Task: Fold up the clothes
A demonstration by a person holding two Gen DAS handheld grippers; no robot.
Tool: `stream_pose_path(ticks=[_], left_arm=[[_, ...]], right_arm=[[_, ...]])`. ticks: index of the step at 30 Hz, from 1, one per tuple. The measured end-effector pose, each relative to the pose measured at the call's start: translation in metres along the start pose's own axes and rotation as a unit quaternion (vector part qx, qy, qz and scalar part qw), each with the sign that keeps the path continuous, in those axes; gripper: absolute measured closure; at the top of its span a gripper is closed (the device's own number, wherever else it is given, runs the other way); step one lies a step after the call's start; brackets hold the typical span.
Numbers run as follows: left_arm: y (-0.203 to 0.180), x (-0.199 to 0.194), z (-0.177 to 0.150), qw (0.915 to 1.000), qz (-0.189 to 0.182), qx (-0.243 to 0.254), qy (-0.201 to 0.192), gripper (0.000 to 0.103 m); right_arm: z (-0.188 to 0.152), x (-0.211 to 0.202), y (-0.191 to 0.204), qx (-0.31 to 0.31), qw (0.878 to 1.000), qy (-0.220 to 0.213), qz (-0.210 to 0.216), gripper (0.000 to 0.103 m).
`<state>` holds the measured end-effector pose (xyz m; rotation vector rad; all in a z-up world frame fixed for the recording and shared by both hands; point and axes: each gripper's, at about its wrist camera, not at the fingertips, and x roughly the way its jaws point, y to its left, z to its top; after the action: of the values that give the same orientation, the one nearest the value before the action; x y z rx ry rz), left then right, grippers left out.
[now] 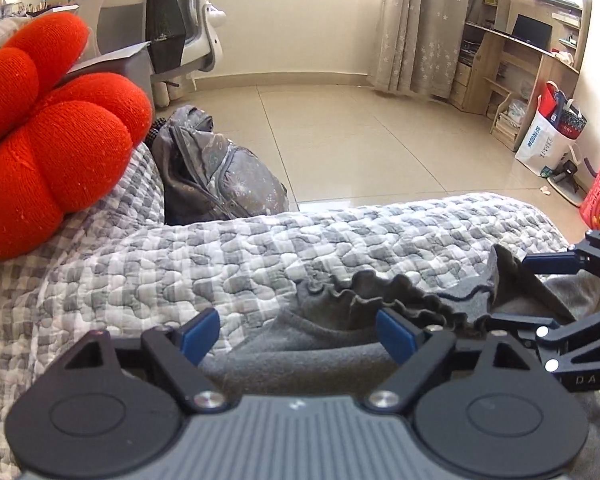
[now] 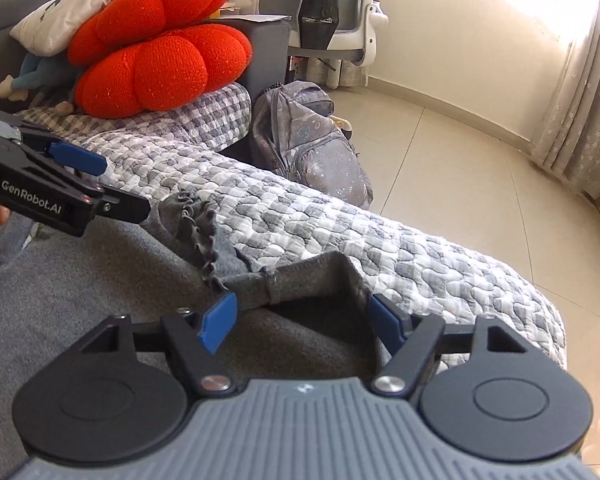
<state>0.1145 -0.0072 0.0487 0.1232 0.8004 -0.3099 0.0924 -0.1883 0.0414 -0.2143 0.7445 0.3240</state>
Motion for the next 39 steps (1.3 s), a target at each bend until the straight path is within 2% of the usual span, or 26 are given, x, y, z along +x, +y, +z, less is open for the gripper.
stream_pose_path(ticks=[3,7,8,10,12,13,14,15,17,19,20,22,26,28,29,31,33,34,35,36,39], left_arm=[[0.002,0.020,-0.003,0.9985,0.027,0.046,0.015,0.016],[0.014,0.038,-0.010,0.9991,-0.025,0.006,0.034,0.015],[0.012,0.040,-0.012,0.9993,-0.023,0.008,0.030,0.013],[0.003,0.037,-0.016,0.9993,-0.023,0.029,0.011,0.013],[-0.003,0.034,-0.018,0.9988,-0.031,0.039,0.001,0.023],[-0.004,0.032,-0.018,0.9986,-0.036,0.038,-0.002,0.036],[-0.005,0.029,-0.018,0.9988,-0.036,0.033,-0.005,0.050],[-0.006,0.026,-0.017,0.9990,-0.035,0.028,-0.009,0.057],[-0.006,0.022,-0.014,0.9993,-0.028,0.021,-0.014,0.086],[-0.006,0.020,-0.010,0.9995,-0.016,0.018,-0.019,0.096],[-0.005,0.019,-0.008,0.9996,-0.009,0.017,-0.021,0.098],[-0.004,0.017,-0.003,0.9996,0.003,0.013,-0.027,0.098],[0.013,-0.011,0.016,0.9950,0.000,-0.049,-0.087,0.098],[0.013,-0.011,0.020,0.9934,0.014,-0.052,-0.101,0.096],[0.011,-0.007,0.020,0.9939,0.027,-0.036,-0.101,0.094],[0.010,0.003,0.015,0.9944,0.059,-0.022,-0.085,0.090],[0.019,0.004,0.007,0.9945,0.066,-0.031,-0.075,0.082],[0.028,-0.002,0.002,0.9941,0.063,-0.045,-0.076,0.073],[0.036,-0.007,-0.003,0.9935,0.061,-0.059,-0.076,0.063],[0.043,-0.014,-0.009,0.9933,0.062,-0.065,-0.072,0.059],[0.060,-0.041,-0.036,0.9917,0.090,-0.065,-0.065,0.055]], right_arm=[[0.002,0.013,-0.008,-0.017,1.000,0.000,-0.007,0.027],[-0.002,0.030,-0.020,-0.011,1.000,-0.001,0.002,0.023],[-0.003,0.035,-0.022,-0.009,1.000,0.000,0.008,0.024],[-0.007,0.036,-0.024,-0.008,0.999,-0.012,0.028,0.038],[-0.009,0.032,-0.025,0.003,0.999,-0.025,0.032,0.069],[-0.009,0.030,-0.026,0.011,0.999,-0.029,0.029,0.073],[-0.010,0.028,-0.027,0.018,0.999,-0.033,0.025,0.084],[-0.010,0.026,-0.026,0.020,0.999,-0.039,0.019,0.087],[-0.008,0.019,-0.024,0.019,0.998,-0.056,0.004,0.092],[-0.005,0.012,-0.022,0.018,0.997,-0.074,-0.011,0.094],[-0.004,0.008,-0.020,0.018,0.996,-0.083,-0.019,0.094],[0.002,0.001,-0.017,0.006,0.994,-0.100,-0.040,0.095],[0.018,-0.015,-0.019,0.007,0.986,-0.141,-0.087,0.096],[0.021,-0.012,-0.020,0.010,0.984,-0.145,-0.102,0.096],[0.021,-0.007,-0.021,0.012,0.984,-0.140,-0.109,0.096],[0.014,0.020,-0.025,0.017,0.988,-0.096,-0.116,0.096],[0.006,0.044,-0.031,0.028,0.991,-0.051,-0.119,0.094],[0.002,0.046,-0.035,0.043,0.991,-0.050,-0.119,0.091],[-0.002,0.048,-0.039,0.059,0.990,-0.049,-0.120,0.079],[-0.004,0.047,-0.043,0.075,0.989,-0.050,-0.120,0.066],[-0.004,0.026,-0.054,0.125,0.982,-0.065,-0.125,0.064]])
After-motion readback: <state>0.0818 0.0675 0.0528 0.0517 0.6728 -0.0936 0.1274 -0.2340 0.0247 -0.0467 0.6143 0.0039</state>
